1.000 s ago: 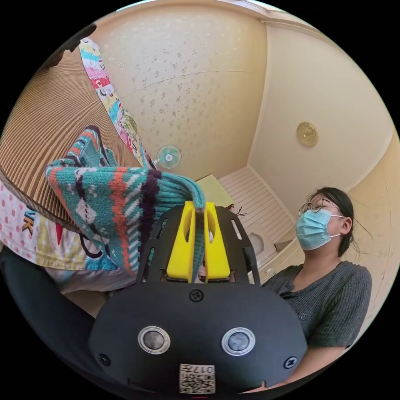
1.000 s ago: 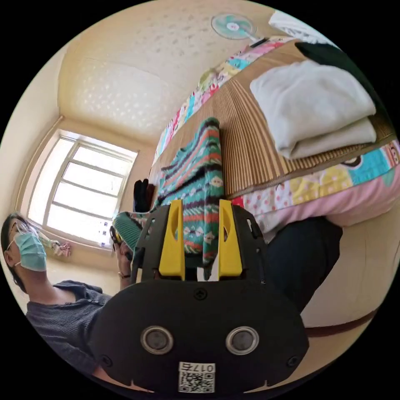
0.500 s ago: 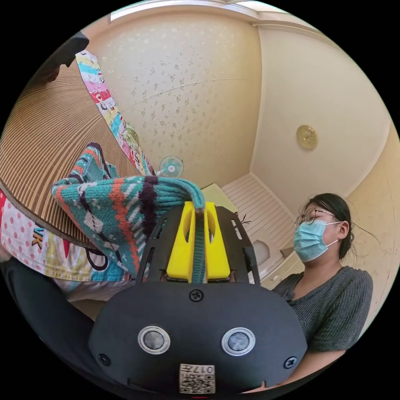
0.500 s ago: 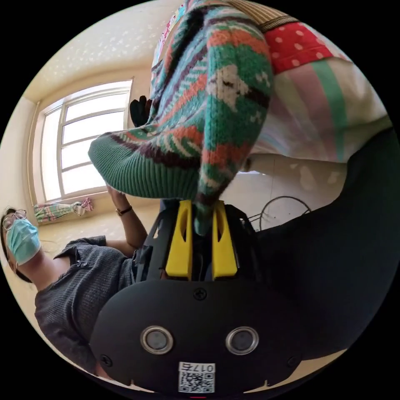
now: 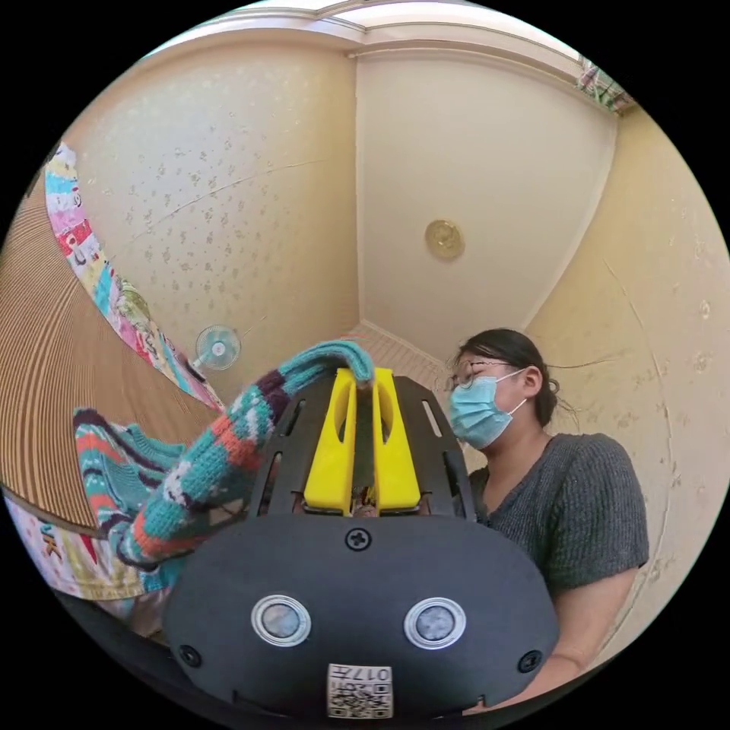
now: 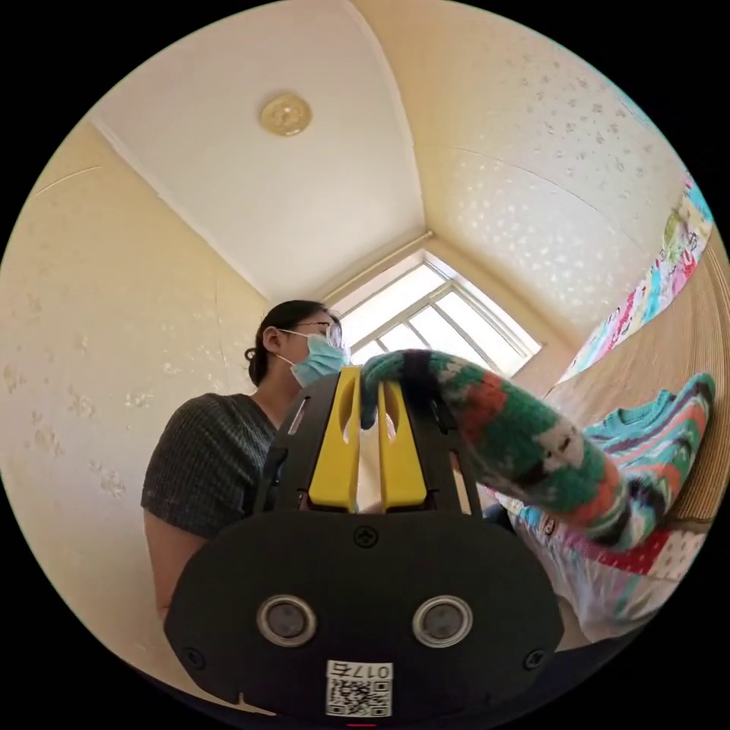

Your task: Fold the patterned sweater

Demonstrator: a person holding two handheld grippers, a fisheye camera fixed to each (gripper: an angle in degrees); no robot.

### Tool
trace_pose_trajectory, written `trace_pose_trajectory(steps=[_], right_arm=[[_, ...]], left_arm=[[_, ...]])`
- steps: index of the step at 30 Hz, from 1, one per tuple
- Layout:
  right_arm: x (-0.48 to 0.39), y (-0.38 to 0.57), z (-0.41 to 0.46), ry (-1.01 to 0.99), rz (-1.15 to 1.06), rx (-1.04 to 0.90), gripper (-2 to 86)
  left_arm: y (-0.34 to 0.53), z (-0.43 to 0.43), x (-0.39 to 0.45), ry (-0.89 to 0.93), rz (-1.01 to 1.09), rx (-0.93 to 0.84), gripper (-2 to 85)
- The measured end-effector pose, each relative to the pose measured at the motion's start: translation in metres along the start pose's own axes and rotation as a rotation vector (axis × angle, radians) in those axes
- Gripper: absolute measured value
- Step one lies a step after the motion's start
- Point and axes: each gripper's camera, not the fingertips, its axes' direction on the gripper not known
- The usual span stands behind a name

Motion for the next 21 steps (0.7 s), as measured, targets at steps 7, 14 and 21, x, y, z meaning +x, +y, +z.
trace_pose_trajectory(steps=[7,14,21], right_arm=[[0.140,0.008,0.005,0.350,0.445,0.213,0.4],[0.215,-0.036,0.094,0.801,0.420,0.240,1.4],[0.305,0.011,0.146,1.161,0.287,0.078,4.8]], left_arm=[[0.024,0.008,-0.121,-0.488,-0.354,0.054,3.8],[-0.035,0.084,-0.212,-0.788,-0.239,0.030,4.0],[-0.033,0.094,-0.380,-0.749,-0.415,-0.118,5.5]])
